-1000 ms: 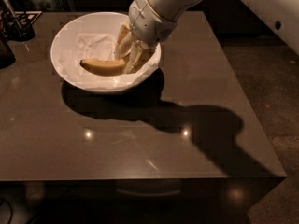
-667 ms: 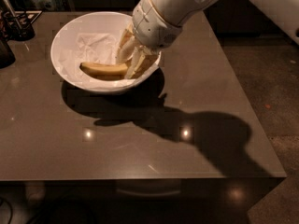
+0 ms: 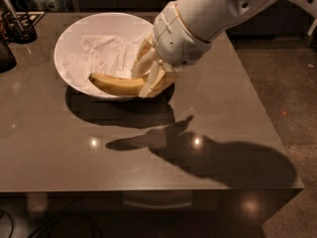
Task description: Pick banana from white bowl
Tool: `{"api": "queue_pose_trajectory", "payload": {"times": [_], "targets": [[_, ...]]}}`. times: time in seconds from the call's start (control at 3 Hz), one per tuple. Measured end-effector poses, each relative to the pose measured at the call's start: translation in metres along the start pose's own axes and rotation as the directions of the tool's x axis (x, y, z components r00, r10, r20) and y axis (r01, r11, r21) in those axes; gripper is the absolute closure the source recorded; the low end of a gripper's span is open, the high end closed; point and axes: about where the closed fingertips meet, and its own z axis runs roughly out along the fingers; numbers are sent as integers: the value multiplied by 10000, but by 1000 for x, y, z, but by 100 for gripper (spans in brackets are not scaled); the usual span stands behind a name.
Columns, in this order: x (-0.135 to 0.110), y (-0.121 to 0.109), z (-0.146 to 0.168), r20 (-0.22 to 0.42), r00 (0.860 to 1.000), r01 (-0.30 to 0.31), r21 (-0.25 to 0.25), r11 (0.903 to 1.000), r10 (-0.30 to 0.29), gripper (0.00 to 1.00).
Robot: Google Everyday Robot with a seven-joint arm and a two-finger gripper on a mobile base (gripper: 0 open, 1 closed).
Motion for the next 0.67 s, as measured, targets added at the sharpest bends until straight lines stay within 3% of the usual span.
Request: {"api": "queue_pose_trajectory", "payload": {"times": [0.33, 0.67], "targets": [[-6, 24, 0, 123, 9981, -601, 172, 9980, 599, 100], [-6, 24, 0, 123, 9981, -601, 172, 9980, 599, 100]]}}
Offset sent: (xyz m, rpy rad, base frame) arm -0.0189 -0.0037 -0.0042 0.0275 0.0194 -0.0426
